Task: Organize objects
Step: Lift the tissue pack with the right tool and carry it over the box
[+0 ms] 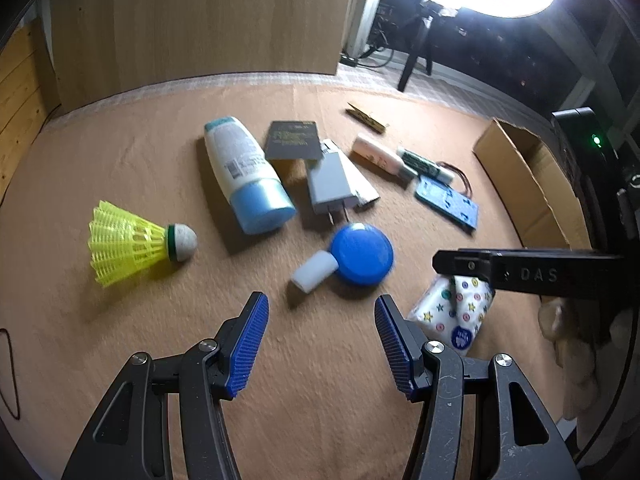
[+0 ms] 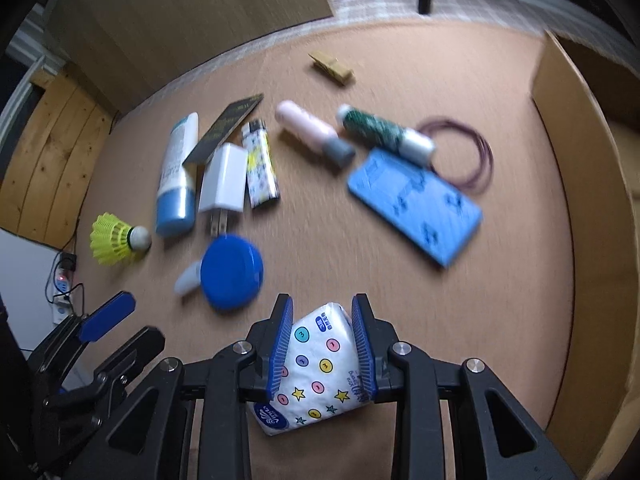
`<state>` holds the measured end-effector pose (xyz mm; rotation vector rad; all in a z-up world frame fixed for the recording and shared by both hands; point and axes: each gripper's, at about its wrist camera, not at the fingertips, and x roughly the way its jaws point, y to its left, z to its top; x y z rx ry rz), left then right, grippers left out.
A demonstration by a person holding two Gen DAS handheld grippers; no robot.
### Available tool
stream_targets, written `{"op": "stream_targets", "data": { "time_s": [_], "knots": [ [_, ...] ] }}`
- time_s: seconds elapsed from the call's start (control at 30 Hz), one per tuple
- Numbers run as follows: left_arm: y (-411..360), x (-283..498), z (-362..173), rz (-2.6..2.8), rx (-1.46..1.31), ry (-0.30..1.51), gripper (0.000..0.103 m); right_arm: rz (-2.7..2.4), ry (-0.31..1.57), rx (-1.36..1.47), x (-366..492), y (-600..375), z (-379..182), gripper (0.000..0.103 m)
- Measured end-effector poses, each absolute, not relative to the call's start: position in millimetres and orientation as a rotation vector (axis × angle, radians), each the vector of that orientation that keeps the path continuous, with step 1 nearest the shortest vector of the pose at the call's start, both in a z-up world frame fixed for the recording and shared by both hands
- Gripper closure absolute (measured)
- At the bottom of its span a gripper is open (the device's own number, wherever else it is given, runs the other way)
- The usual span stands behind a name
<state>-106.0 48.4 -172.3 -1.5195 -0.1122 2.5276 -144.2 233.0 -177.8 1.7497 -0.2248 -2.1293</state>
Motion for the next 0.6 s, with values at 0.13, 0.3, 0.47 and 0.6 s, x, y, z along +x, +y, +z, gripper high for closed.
{"op": "stream_targets", "data": {
  "time_s": [0.13,0.3,0.47,0.6],
  "knots": [
    [54.4,-96.9,-177.0,2.478,-1.528,-0.126,0.043,-2.110,-0.322,1.770,-125.1,248.0,-178.1,0.075],
    [80.3,-83.0,-184.3,2.383,-1.530,-0.069,0.042,-2.134,-0.279,1.717,-104.9,256.7,-167.7,0.056],
    [100.8,-75.0,-192.9,2.305,-1.545,-0.097,0.042,-2.131,-0.212,1.685,-100.8,256.1,-162.4,0.056],
    [110.1,-71.9,-199.5,2.267,-1.558,-0.130,0.042,-2.102,-0.186,1.680,-99.9,254.8,-164.5,0.056]
  ]
}}
